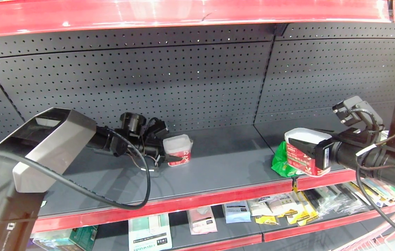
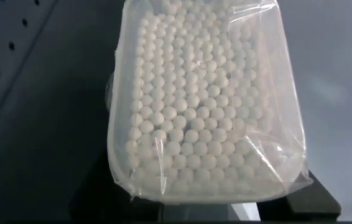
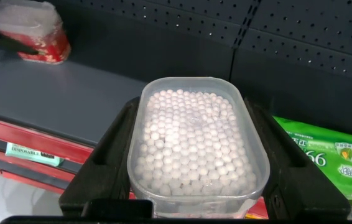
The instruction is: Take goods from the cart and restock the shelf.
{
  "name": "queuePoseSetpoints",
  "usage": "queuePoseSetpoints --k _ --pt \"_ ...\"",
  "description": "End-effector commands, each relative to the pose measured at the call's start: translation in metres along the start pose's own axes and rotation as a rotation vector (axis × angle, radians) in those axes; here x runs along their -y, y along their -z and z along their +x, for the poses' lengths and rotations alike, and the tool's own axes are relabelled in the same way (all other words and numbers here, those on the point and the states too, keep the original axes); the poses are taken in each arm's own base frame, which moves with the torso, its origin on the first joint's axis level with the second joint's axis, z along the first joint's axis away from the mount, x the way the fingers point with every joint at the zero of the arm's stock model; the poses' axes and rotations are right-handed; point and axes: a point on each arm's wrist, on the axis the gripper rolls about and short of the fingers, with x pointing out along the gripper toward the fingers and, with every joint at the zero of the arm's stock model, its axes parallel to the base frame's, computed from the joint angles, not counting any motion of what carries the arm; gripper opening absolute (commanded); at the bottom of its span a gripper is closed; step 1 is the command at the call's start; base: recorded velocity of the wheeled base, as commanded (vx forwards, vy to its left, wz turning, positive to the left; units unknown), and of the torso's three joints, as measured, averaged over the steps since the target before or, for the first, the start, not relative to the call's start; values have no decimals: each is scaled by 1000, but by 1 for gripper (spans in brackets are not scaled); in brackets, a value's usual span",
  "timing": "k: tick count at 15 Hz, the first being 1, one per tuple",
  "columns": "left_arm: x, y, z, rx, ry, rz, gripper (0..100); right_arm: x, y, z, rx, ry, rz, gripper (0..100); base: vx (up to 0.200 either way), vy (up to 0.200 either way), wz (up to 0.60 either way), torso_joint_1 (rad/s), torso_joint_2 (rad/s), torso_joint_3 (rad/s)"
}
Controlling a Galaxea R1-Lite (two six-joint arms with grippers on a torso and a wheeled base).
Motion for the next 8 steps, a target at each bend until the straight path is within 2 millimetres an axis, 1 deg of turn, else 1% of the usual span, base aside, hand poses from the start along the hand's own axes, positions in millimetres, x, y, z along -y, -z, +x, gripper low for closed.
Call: queuePoseSetpoints --k 1,4,8 --pt "7 -3 -18 -6 -4 -10 0 1 -1 4 -2 0 2 0 0 0 0 0 0 0" --pt "15 7 -33 -20 5 18 0 1 -3 9 0 -3 -1 0 0 0 0 0 0 0" --pt "28 0 -48 -12 18 26 0 0 -2 11 -6 -5 0 0 0 0 0 0 0 0"
